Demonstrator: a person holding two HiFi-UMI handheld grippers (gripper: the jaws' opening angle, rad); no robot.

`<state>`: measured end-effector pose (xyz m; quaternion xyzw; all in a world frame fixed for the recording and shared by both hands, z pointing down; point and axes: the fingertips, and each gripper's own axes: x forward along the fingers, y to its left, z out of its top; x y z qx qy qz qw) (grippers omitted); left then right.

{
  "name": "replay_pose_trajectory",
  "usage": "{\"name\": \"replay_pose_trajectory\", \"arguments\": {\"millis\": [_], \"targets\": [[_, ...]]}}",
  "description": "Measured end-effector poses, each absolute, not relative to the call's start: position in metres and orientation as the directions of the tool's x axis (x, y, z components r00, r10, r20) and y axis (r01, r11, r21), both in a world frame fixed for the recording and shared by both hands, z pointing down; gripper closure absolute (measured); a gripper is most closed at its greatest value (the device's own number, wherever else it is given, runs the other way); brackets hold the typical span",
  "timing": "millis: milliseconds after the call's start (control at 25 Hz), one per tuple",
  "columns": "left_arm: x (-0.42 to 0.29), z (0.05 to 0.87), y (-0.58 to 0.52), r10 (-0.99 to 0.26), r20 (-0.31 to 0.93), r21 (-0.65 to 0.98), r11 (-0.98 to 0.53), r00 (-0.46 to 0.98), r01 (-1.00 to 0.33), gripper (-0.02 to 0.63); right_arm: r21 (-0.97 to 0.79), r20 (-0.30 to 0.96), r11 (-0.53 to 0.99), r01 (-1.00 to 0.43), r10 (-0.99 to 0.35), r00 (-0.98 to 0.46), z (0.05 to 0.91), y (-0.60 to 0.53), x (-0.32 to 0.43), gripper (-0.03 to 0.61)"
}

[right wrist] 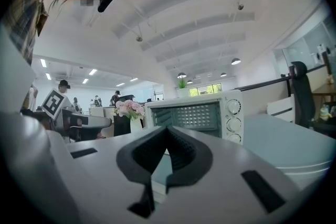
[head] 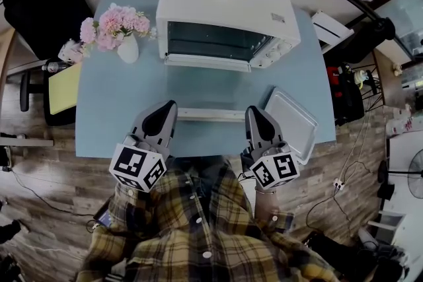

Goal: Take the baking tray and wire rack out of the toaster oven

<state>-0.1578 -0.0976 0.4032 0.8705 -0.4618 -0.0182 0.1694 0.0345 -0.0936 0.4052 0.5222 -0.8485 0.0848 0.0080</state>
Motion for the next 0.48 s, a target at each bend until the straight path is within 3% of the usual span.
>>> {"name": "replay_pose_trajectory", "arguments": {"millis": [480], "targets": [[-0.1547,0.4022,-0.0932,-0.810,0.121,0.306,-0.519,0.573,-0.798,0.623,-0.136,0.101,0.442,-0.887,-0.884,-0.456,0.4056,-0.0880,0.0349,0.575]]}}
